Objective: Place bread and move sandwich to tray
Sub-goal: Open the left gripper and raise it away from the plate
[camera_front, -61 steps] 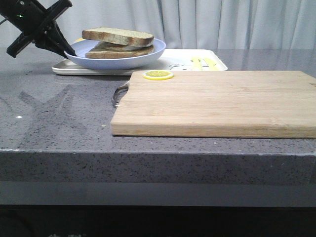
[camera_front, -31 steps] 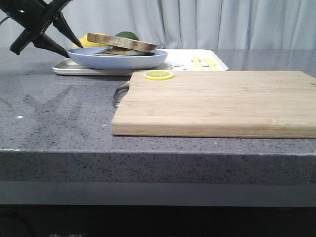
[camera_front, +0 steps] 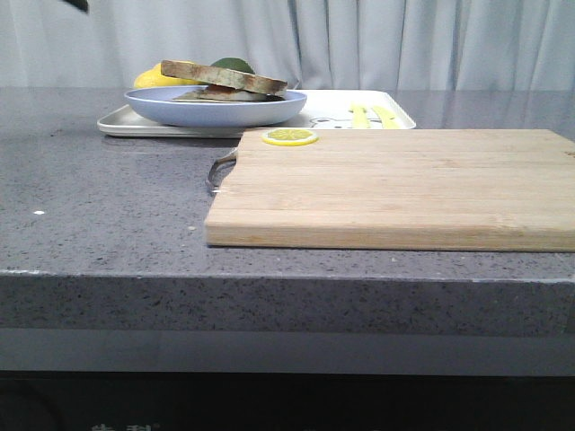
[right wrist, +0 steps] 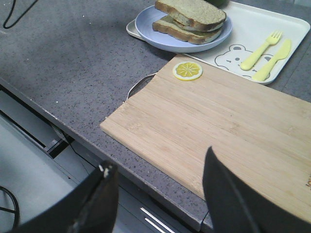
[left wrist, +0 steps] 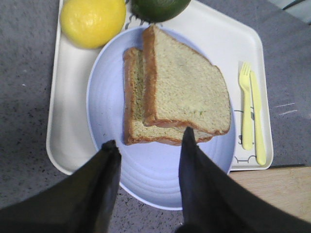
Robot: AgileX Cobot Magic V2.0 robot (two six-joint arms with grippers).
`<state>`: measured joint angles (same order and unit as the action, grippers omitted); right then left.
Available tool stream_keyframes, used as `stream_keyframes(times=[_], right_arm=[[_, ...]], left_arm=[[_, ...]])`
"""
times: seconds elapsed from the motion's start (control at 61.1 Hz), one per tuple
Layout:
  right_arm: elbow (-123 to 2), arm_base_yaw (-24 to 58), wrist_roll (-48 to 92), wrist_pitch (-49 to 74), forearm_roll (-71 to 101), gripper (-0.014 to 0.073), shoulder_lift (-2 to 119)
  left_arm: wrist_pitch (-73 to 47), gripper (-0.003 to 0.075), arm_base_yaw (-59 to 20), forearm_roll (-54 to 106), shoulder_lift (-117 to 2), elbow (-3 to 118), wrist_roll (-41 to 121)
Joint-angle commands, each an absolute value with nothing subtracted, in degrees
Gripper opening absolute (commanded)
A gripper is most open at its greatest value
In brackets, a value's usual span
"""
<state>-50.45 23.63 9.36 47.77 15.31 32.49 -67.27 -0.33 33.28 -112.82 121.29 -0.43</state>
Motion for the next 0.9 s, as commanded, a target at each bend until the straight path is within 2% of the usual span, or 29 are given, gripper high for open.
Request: stream_keyframes(times=[0.0, 0.344, 0.557, 0.884], right_arm=[[-51.9, 23.6, 9.4, 44.0, 16.2, 0.0414, 32.6], [-51.9, 23.6, 9.4, 44.0, 16.2, 0.0414, 32.6], [-51.9, 23.6, 9.4, 44.0, 16.2, 0.0414, 32.6], [-51.9, 23.6, 9.4, 44.0, 16.2, 0.0414, 32.6]], left_arm=[[-64.5, 0.0295, -2.1, 32.2, -104.9, 120.5, 0.7], [-51.0, 0.0295, -11.6, 30.2, -82.4, 96.1, 10.1], [-44.0, 0.0295, -16.8, 30.1, -68.7, 76.8, 19.6], [-35.1, 0.0295, -17.7, 22.6, -50.7, 54.0, 21.5]])
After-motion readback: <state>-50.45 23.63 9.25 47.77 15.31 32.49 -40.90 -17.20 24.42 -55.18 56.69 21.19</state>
